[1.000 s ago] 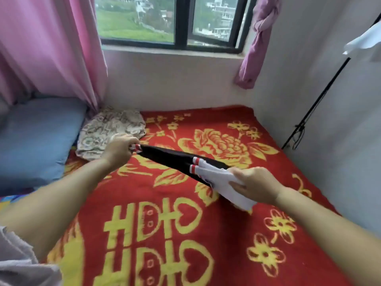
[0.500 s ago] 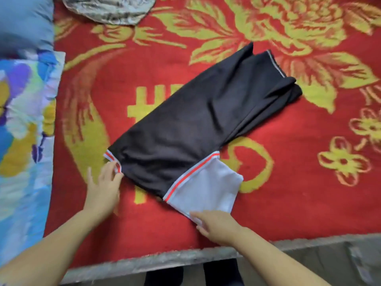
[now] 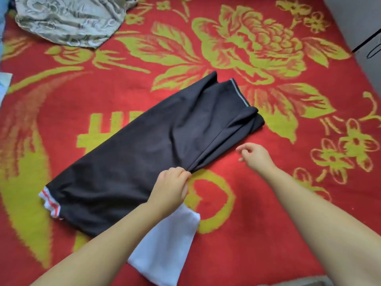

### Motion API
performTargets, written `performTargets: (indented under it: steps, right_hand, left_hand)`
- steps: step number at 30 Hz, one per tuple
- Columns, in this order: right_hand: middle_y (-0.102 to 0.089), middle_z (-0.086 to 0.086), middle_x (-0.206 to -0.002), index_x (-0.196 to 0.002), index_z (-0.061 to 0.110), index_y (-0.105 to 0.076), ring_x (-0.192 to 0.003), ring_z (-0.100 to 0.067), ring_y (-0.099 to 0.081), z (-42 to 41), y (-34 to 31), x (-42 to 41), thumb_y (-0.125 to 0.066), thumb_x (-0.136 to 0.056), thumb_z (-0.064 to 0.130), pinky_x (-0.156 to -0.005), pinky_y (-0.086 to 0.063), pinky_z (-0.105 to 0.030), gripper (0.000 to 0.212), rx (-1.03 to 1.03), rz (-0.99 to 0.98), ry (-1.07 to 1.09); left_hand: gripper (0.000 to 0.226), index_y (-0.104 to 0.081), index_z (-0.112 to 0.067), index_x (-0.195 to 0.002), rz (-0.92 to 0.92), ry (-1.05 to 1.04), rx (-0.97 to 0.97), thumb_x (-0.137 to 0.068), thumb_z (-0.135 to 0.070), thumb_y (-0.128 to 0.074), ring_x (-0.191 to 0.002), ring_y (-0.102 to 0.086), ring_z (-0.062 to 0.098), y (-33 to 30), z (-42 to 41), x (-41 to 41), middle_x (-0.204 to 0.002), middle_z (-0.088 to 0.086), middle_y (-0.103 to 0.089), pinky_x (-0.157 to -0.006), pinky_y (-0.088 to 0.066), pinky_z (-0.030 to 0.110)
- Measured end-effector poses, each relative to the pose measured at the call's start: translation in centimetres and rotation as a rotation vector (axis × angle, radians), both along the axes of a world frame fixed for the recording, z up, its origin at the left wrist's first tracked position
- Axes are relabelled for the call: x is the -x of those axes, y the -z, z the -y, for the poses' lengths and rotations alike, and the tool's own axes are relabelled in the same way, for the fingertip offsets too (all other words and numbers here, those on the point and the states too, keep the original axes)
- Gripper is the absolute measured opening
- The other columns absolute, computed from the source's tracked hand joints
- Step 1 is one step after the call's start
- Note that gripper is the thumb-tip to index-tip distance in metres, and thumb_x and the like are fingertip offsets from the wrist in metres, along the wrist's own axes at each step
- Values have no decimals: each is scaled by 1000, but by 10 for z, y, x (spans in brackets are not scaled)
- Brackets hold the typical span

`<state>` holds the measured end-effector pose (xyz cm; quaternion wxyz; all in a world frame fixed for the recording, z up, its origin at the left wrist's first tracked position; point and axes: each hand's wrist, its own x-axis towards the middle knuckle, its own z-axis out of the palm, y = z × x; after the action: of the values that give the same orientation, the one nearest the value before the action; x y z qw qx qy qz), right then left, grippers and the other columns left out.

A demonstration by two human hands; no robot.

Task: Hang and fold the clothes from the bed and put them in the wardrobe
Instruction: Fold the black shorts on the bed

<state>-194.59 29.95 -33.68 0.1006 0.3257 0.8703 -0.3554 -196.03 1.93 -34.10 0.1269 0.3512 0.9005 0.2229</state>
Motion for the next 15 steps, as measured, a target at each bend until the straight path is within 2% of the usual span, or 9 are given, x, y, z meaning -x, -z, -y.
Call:
performTargets:
  steps: [2, 3, 6, 8, 9, 10, 12, 13, 15]
  right_hand:
    - [-68, -11, -98, -100, 12, -65, -71, -18, -70, -39, 3, 38, -38, -91, 1, -56, -52, -23, 31, 44, -54, 61]
    - [-66, -12, -101, -105, 10, -64, -76, -24, -69, -55, 5, 59, -35, -91, 0, -52, -52, -22, 33, 57, -82, 87]
    - [-60, -10, -99, -117, 9, -60, -70, -20, -67, -89, 12, 114, -30, -92, -1, -43, -49, -17, 41, 21, -115, 114]
    - [-60, -9, -100, -119, 12, -59, -68, -20, -66, -104, 21, 139, -31, -93, 4, -49, -55, -24, 39, -38, -57, 90]
    - [-61, -11, -99, -118, 11, -59, -73, -26, -68, -110, 27, 149, -34, -94, 9, -58, -59, -31, 35, -69, 4, 69]
    - [-63, -14, -99, -116, 9, -58, -80, -32, -68, -113, 33, 157, -37, -95, 14, -68, -60, -37, 30, -114, 81, 39]
    - [-65, -21, -104, -111, 4, -59, -92, -36, -64, -115, 42, 168, -46, -96, 27, -80, -50, -37, 30, -228, 213, -25]
    - [-65, -21, -102, -110, 3, -59, -94, -36, -62, -114, 43, 172, -50, -95, 31, -79, -46, -34, 33, -280, 264, -62]
    - [-58, -13, -76, -99, 4, -59, -77, -34, -58, -110, 43, 177, -56, -92, 30, -62, -41, -30, 27, -341, 343, -155]
  left_hand:
    - [28, -61, -14, -119, 55, -80, 48, -97, -17, -45, -100, -55, 25, 11, -30, 14, -112, 3, -59, -82, -43, 38]
    - [30, -56, -16, -124, 66, -121, 86, -99, -22, -42, -103, -52, 23, 19, -41, 19, -117, 1, -56, -83, -43, 35]
    - [36, -41, -20, -134, 56, -229, 271, -100, -32, -35, -108, -48, 21, 41, -62, 22, -124, -1, -46, -81, -42, 32]
    - [40, -35, -19, -139, 61, -299, 348, -101, -33, -35, -109, -47, 21, 50, -69, 21, -124, 0, -44, -80, -43, 33]
    - [43, -34, -19, -140, 67, -327, 367, -100, -34, -36, -108, -47, 22, 54, -70, 20, -123, 1, -45, -79, -43, 33]
    - [44, -33, -18, -140, 74, -348, 379, -100, -35, -37, -108, -47, 22, 57, -71, 21, -121, 1, -45, -79, -43, 33]
    - [39, -36, -19, -135, 102, -377, 374, -99, -36, -40, -108, -47, 21, 62, -73, 25, -118, 0, -46, -81, -42, 33]
    - [34, -40, -19, -129, 135, -400, 356, -99, -35, -41, -107, -48, 20, 62, -73, 27, -116, -2, -48, -83, -42, 33]
    - [18, -46, -19, -111, 200, -450, 293, -98, -31, -44, -103, -49, 20, 59, -75, 31, -107, -4, -51, -81, -41, 34]
